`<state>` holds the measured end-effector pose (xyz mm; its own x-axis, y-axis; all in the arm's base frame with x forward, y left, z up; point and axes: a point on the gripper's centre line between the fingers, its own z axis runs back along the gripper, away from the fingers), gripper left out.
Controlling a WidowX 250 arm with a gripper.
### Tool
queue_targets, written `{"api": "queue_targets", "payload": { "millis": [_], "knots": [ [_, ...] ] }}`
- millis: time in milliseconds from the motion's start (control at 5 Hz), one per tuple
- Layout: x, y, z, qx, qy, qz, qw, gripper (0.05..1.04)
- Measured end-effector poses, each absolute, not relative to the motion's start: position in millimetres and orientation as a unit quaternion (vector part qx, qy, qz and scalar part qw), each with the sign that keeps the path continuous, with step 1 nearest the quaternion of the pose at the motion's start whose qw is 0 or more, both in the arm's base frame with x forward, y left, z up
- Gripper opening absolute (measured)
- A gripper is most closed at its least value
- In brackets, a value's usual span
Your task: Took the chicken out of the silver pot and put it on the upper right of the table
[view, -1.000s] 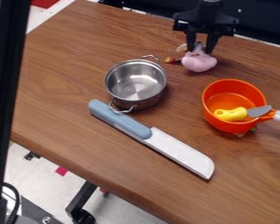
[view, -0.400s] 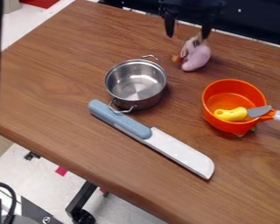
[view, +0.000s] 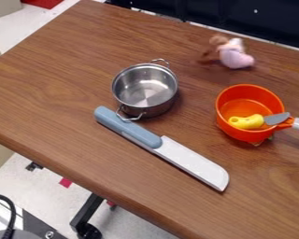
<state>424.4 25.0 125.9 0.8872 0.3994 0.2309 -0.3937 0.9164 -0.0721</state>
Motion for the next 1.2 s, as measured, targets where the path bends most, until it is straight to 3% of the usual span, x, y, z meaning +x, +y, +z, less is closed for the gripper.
{"api": "queue_targets", "payload": {
  "millis": [400,1000,1200],
  "knots": [
    [393.6,52.7,131.5,0.005,-0.129,0.198,0.972,1.001],
    [295.3,120.7,129.9,0.061,-0.143,0.118,0.981,1.001],
    [271.7,139.2,125.2,0.095,-0.143,0.100,0.980,1.001]
  ]
}}
